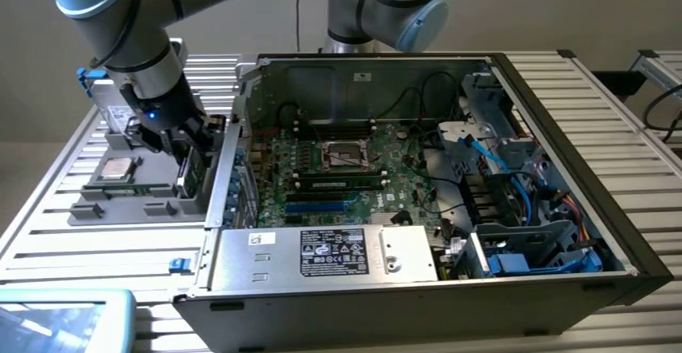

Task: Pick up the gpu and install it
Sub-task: 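Pick up the gpu and move the gpu toward the slot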

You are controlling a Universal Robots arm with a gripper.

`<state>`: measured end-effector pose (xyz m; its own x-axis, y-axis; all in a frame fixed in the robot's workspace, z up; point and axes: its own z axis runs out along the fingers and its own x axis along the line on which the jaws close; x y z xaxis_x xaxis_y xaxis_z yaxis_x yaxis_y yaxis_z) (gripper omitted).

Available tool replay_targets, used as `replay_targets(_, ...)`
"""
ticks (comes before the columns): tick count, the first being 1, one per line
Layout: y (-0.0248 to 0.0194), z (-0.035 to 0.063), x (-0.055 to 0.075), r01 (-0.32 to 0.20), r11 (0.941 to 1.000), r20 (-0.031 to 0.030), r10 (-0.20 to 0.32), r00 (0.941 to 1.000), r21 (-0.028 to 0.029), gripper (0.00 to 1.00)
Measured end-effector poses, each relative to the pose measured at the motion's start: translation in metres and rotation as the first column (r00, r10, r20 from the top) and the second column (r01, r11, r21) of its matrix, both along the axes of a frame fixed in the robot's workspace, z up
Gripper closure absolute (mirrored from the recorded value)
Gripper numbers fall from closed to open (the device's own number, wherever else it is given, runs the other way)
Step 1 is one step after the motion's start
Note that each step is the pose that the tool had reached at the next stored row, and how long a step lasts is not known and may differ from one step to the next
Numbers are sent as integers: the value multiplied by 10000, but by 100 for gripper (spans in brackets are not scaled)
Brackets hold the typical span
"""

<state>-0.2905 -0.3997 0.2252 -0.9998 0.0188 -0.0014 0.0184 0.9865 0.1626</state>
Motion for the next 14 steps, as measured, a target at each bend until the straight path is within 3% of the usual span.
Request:
replay_targets(10,2,-26,5,-7,10000,-18,7,10000,-2,54)
replay_targets(14,2,-27,6,-12,10000,-19,12,10000,-6,69)
